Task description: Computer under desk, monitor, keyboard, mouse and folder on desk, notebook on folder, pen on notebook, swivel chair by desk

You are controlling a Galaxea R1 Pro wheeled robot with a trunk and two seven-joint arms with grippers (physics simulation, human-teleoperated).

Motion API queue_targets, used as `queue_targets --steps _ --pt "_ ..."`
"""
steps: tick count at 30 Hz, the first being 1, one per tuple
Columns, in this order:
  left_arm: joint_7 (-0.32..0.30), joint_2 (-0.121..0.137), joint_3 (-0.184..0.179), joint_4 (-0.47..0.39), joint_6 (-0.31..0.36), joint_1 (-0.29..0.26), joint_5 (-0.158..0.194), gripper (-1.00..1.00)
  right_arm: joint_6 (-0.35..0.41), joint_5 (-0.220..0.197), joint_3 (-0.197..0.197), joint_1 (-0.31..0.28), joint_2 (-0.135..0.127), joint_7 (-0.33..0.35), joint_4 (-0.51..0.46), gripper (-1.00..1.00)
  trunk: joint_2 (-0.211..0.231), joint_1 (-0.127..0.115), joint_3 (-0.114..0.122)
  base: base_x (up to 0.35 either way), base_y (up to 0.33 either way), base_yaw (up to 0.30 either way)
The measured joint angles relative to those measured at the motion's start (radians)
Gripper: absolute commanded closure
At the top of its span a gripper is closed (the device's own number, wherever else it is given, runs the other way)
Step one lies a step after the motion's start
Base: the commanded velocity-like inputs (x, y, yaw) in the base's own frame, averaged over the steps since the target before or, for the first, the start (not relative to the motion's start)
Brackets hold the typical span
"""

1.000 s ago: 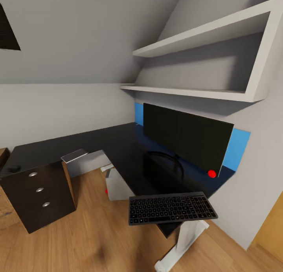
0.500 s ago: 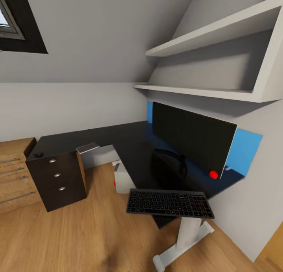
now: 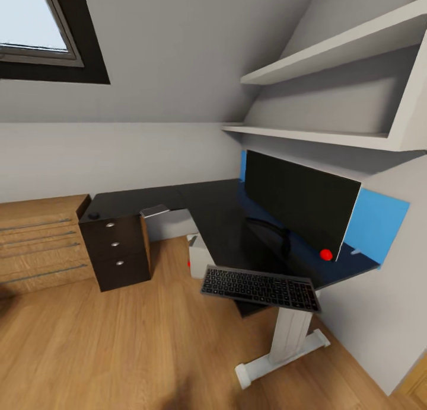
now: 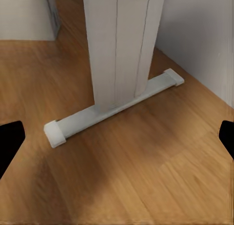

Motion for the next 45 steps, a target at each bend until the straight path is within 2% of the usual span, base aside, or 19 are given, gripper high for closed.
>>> queue_targets --steps 17,18,22,24,26,29,30,31,33,34,35,36,37,38,40,41,42,44,45 --pt "0.0 0.0 0.0 0.0 0.001 0.0 0.0 -1.0 0.002 0.048 0.002 0.0 -0.005 0.002 0.0 -1.0 0.0 0.0 0.0 -0.174 -0.278 0.004" --pt "0.0 0.001 0.001 0.0 -0.001 0.0 0.0 -1.0 0.005 0.048 -0.005 -0.002 -0.052 0.0 -0.065 -1.0 0.0 -0.001 0.0 -0.01 -0.125 0.0" --pt "0.001 0.004 0.003 0.0 -0.005 0.0 0.0 -1.0 0.056 0.042 -0.008 -0.003 -0.095 0.001 -0.156 -1.0 0.0 -0.001 0.0 -0.005 -0.062 0.0" --pt "0.001 0.006 0.004 0.0 -0.007 0.0 0.002 -1.0 0.163 0.032 -0.013 -0.005 -0.121 0.003 -0.249 -1.0 0.0 -0.001 0.0 -0.002 -0.019 0.0" --pt "0.001 0.006 0.004 0.0 -0.008 0.0 0.003 -1.0 0.227 0.017 -0.016 -0.006 -0.131 0.005 -0.31 -1.0 0.0 -0.001 0.0 -0.001 -0.011 0.0" --pt "0.001 0.007 0.006 0.0 -0.01 0.0 0.006 -1.0 0.442 -0.073 -0.027 -0.007 -0.168 0.02 -0.519 -1.0 0.0 -0.001 0.0 0.0 -0.004 0.0" --pt "0.001 0.007 0.006 0.0 -0.011 0.0 0.006 -1.0 0.487 -0.096 -0.027 -0.007 -0.176 0.026 -0.558 -1.0 0.0 -0.001 0.0 0.0 -0.002 0.0" --pt "0.001 0.008 0.007 0.0 -0.011 0.0 0.007 -1.0 0.58 -0.14 -0.027 -0.008 -0.192 0.039 -0.628 -1.0 0.0 -0.001 0.0 0.0 -0.001 0.0" --pt "0.001 0.008 0.007 0.0 -0.012 0.0 0.007 -1.0 0.683 -0.183 -0.027 -0.01 -0.209 0.055 -0.699 -1.0 0.0 -0.001 0.0 0.0 -0.001 0.0" --pt "0.002 0.009 0.007 0.0 -0.012 0.0 0.007 -1.0 0.786 -0.222 -0.026 -0.013 -0.224 0.074 -0.762 -1.0 0.0 -0.001 0.0 0.0 0.0 0.0" --pt "0.002 0.009 0.007 0.0 -0.013 0.0 0.008 -1.0 0.933 -0.275 -0.025 -0.029 -0.242 0.107 -0.846 -1.0 0.0 -0.001 0.0 0.0 0.0 0.0" --pt "0.002 0.009 0.007 0.0 -0.013 0.0 0.008 -1.0 1.025 -0.313 -0.027 -0.047 -0.254 0.133 -0.901 -1.0 0.0 -0.001 0.0 0.0 0.0 0.0" --pt "0.003 0.009 0.007 0.0 -0.014 0.0 0.009 -1.0 1.16 -0.376 -0.039 -0.077 -0.268 0.17 -0.959 -1.0 0.0 -0.001 0.0 0.0 0.0 0.0" --pt "0.003 0.009 0.008 0.0 -0.014 0.0 0.009 -1.0 1.208 -0.399 -0.048 -0.09 -0.274 0.182 -0.978 -1.0 0.0 -0.001 0.0 0.0 0.0 0.0" --pt "0.003 0.009 0.008 0.0 -0.014 0.0 0.009 -1.0 1.381 -0.504 -0.09 -0.133 -0.293 0.217 -1.011 -1.0 0.0 -0.001 0.0 0.018 0.0 0.0" --pt "0.003 0.009 0.008 0.0 -0.014 0.0 0.009 -1.0 1.422 -0.531 -0.101 -0.145 -0.296 0.224 -1.015 -1.0 0.0 -0.001 0.0 0.09 0.0 0.0" --pt "0.002 0.009 0.008 0.0 -0.014 0.0 0.009 -1.0 1.492 -0.585 -0.115 -0.165 -0.3 0.235 -1.021 -1.0 0.0 -0.001 0.0 0.129 0.0 0.0" --pt "0.002 0.009 0.008 0.0 -0.015 0.0 0.008 -1.0 1.58 -0.661 -0.128 -0.187 -0.304 0.251 -1.026 -1.0 0.0 -0.001 0.0 0.209 0.0 0.0" --pt "0.002 0.009 0.008 0.0 -0.016 0.0 0.008 -1.0 1.603 -0.685 -0.13 -0.192 -0.304 0.257 -1.028 -1.0 0.0 -0.001 0.0 0.257 0.0 0.0"
